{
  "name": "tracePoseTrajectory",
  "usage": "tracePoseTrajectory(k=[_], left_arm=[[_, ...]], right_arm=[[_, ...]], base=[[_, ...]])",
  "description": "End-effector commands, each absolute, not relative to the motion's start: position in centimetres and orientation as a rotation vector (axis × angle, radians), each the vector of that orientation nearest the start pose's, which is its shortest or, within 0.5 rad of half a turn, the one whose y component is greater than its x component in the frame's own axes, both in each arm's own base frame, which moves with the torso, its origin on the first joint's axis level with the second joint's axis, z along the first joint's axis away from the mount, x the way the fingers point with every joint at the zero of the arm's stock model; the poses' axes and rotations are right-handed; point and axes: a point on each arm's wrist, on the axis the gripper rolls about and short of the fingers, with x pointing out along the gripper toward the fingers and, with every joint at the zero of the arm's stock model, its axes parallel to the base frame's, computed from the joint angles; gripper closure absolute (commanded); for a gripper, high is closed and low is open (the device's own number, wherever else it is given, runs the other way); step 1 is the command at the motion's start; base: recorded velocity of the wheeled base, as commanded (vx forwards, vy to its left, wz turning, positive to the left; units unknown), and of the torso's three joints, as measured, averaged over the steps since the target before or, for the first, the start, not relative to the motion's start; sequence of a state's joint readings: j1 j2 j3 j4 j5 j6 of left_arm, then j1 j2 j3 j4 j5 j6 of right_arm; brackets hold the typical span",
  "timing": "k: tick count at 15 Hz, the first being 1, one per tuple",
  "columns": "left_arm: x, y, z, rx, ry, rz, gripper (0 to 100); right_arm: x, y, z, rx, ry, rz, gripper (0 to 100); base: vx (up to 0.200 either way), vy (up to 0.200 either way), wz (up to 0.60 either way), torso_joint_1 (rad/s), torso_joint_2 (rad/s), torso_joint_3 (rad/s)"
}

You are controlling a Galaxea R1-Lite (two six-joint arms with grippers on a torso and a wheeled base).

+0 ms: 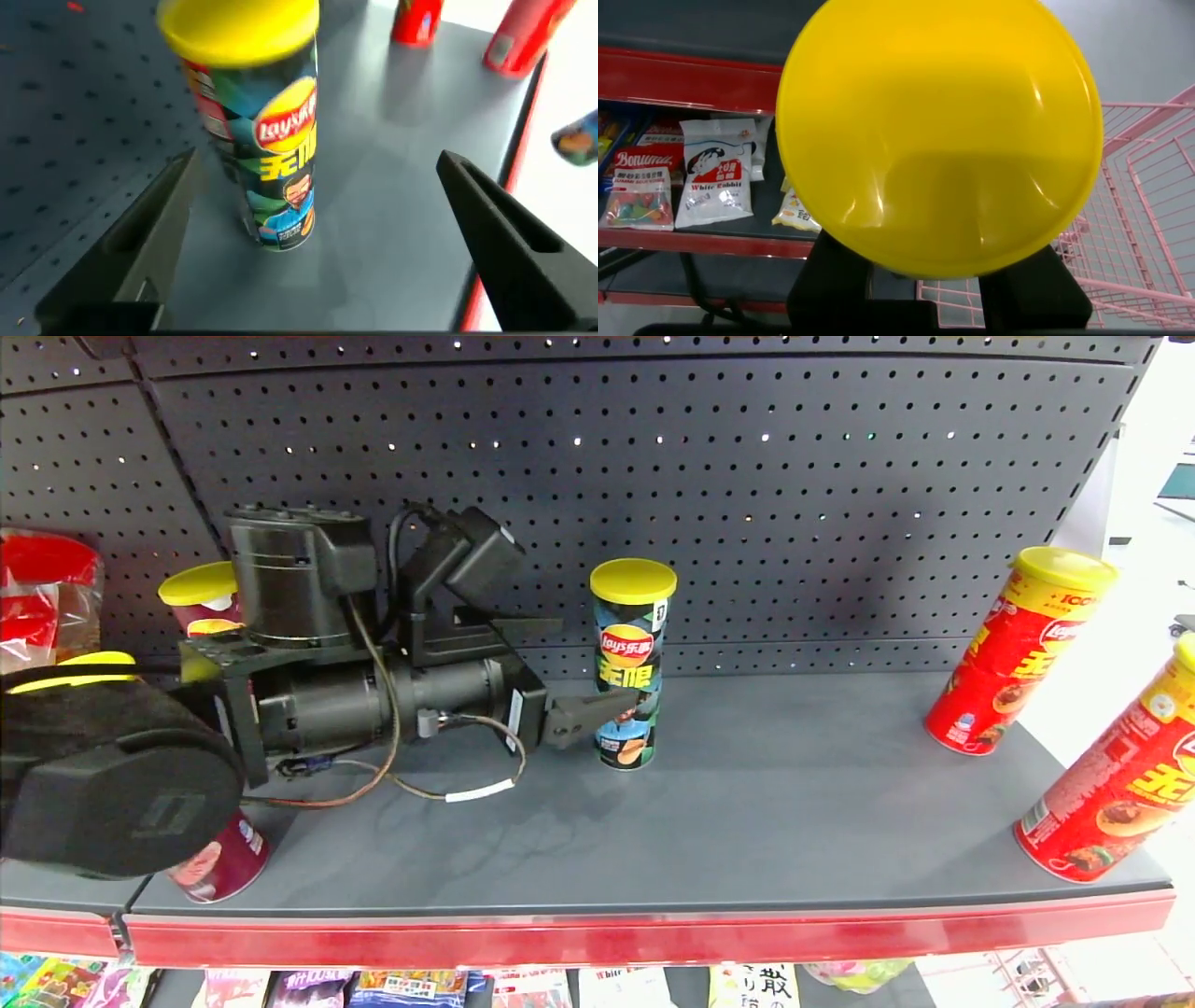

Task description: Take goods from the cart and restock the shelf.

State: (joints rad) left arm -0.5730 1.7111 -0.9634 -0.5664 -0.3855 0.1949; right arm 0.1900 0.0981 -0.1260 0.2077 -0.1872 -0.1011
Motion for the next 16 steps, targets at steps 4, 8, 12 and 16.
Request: tracePoseTrajectory(k=[4,8,12,16], left_arm=[[29.7,-18.3,19.7,0.233,0.103,-0.969,0],[31.2,-17.5,20.7,0.211,0.058,-1.020,0],[31.9,-17.7,20.7,0.206,0.043,-1.066,0],[32.8,-18.2,20.8,0.203,0.027,-1.082,0]], right_arm=[[-2.4,-0.9,9.1,-0.134,0.178,0.010,100],[-2.4,-0.9,9.1,-0.134,0.179,0.010,100],[-2.4,-0.9,9.1,-0.135,0.179,0.011,100],[-2.4,-0.9,9.1,-0.138,0.179,0.000,100]], base=[[0.000,0.000,0.00,0.000,0.00,0.000],[0.000,0.000,0.00,0.000,0.00,0.000],[0.000,0.000,0.00,0.000,0.00,0.000],[0.000,0.000,0.00,0.000,0.00,0.000]])
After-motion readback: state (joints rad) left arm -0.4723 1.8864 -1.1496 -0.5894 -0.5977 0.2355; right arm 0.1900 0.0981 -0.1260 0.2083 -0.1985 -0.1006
